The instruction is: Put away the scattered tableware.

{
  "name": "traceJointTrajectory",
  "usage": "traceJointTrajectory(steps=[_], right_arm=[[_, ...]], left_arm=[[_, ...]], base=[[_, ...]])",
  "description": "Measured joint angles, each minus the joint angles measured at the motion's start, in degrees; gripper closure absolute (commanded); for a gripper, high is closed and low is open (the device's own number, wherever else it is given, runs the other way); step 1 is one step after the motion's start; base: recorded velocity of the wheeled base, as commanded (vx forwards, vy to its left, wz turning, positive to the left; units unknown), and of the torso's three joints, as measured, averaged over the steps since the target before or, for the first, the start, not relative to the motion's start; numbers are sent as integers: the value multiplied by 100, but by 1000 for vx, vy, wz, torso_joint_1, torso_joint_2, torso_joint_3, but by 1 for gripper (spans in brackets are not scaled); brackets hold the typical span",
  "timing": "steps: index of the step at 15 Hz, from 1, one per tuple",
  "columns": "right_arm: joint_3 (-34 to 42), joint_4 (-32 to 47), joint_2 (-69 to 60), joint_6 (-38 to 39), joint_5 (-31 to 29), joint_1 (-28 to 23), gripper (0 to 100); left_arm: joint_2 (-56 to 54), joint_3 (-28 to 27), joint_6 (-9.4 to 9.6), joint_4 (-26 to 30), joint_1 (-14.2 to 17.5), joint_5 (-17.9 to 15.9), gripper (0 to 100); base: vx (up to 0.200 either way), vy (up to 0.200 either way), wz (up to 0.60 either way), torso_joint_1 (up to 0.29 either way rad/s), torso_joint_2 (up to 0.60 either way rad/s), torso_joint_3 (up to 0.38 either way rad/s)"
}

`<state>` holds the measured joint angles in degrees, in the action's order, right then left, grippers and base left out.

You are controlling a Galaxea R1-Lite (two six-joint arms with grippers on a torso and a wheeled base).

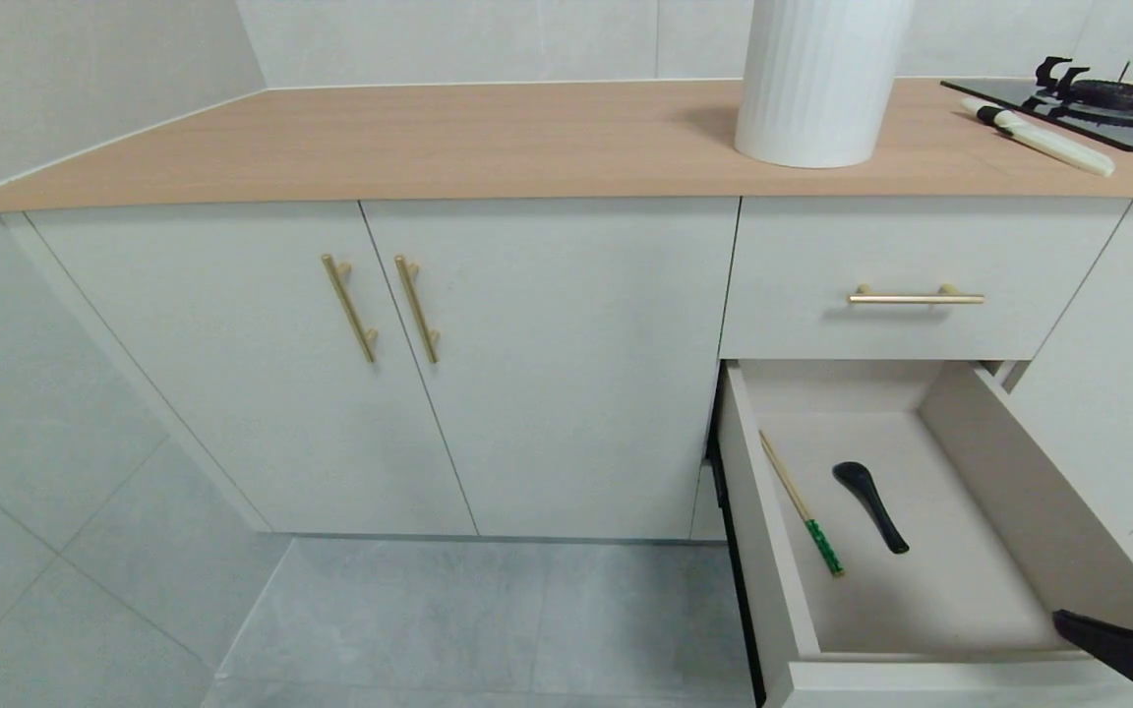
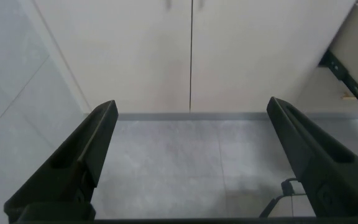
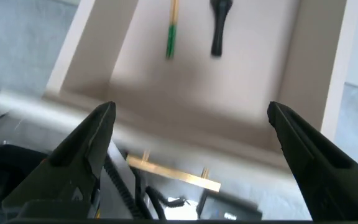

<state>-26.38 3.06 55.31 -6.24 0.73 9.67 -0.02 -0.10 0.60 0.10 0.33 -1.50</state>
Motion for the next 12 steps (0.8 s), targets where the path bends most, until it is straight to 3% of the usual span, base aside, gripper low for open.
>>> traceJointTrajectory(steps=[4, 10, 12], right_arm=[[-115, 407, 329, 72, -52, -2, 0], [-1215, 2541, 1007, 711, -2, 4, 0], [-1402, 2800, 1125, 758, 11, 9, 0]], left_arm=[[0, 0, 0, 0, 0, 0, 0], [0, 0, 2, 0, 0, 0, 0], [0, 0, 2, 0, 0, 0, 0]], base=[[0, 0, 0, 0, 0, 0], [0, 0, 0, 0, 0, 0], [0, 0, 0, 0, 0, 0]])
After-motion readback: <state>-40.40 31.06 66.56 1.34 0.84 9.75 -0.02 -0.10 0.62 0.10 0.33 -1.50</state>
